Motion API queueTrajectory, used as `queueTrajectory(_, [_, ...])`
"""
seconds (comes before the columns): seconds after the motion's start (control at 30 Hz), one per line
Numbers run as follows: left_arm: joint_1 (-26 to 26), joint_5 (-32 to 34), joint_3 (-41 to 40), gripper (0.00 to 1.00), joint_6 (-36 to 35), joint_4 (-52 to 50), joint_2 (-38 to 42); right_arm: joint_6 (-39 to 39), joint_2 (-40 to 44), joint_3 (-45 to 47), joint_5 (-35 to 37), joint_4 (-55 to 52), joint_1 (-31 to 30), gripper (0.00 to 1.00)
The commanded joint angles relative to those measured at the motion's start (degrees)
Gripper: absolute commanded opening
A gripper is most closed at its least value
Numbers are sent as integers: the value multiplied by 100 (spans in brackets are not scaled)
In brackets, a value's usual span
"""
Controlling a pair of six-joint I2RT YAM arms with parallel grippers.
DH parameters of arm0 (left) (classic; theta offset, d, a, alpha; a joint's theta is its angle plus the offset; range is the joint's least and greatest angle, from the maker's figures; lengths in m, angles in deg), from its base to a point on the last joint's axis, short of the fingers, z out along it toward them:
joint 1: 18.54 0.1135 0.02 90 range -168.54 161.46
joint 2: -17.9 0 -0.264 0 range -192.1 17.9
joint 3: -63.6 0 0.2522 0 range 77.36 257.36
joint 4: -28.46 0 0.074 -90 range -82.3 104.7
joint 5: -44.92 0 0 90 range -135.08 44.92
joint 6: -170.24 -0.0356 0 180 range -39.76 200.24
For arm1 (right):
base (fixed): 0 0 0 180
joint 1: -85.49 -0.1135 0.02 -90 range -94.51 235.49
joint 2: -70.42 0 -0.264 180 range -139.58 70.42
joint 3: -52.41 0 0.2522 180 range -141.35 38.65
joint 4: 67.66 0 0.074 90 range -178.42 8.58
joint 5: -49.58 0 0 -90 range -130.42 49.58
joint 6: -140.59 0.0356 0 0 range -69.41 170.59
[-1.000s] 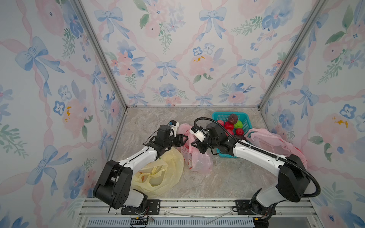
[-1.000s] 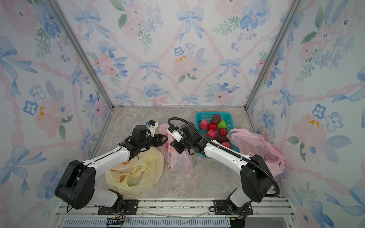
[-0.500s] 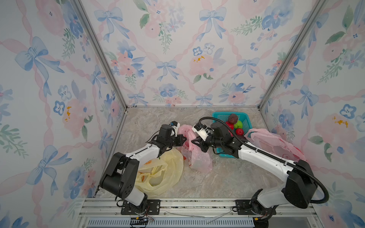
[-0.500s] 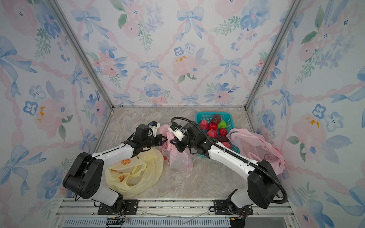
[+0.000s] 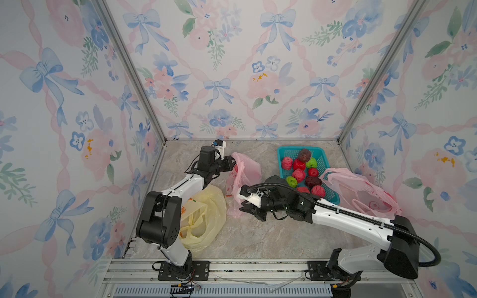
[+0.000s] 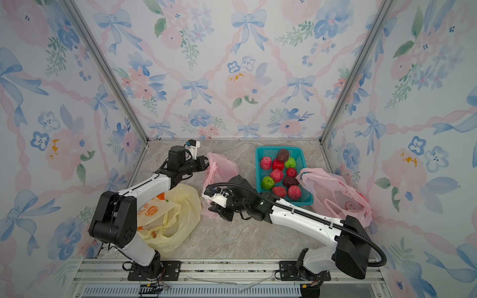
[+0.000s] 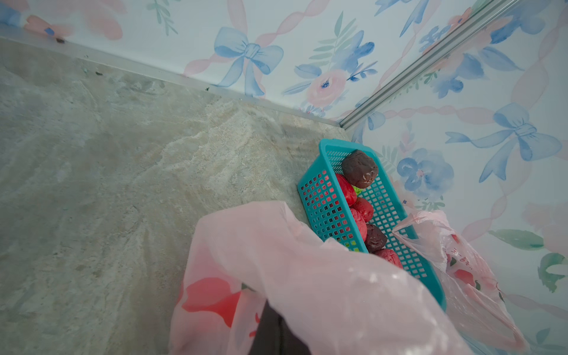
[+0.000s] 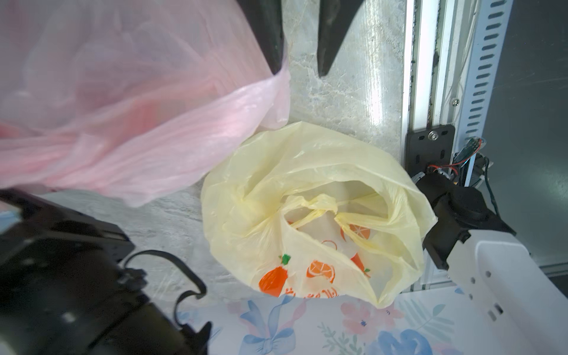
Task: Untie the knot of a plastic bag & take out the apple
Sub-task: Untie the plastic bag at the center of the board.
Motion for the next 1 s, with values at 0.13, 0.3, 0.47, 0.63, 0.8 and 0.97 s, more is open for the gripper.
queueTrajectory(0.13, [77, -214, -334, 0, 47, 123, 40, -393, -798, -610, -396, -1184, -299, 20])
queueTrajectory(0.3, [229, -223, -307, 0, 27, 122, -5, -291, -835, -652, -858, -1853, -298, 19])
queueTrajectory(0.47, [168, -337, -176, 0, 2, 120, -156, 877, 209, 17, -1352, -520, 483, 54])
queueTrajectory(0.63, [-112, -223, -143, 0, -139, 55, -69, 2334, 748, 219, -600, 840, 1298, 63])
queueTrajectory(0.8, [-424, 98, -46, 0, -421, -272, 121, 3128, 54, -427, -72, 598, 1670, 63])
queueTrajectory(0.97, [-603, 252, 69, 0, -627, -502, 328, 3699, -531, -620, 357, 589, 1889, 62])
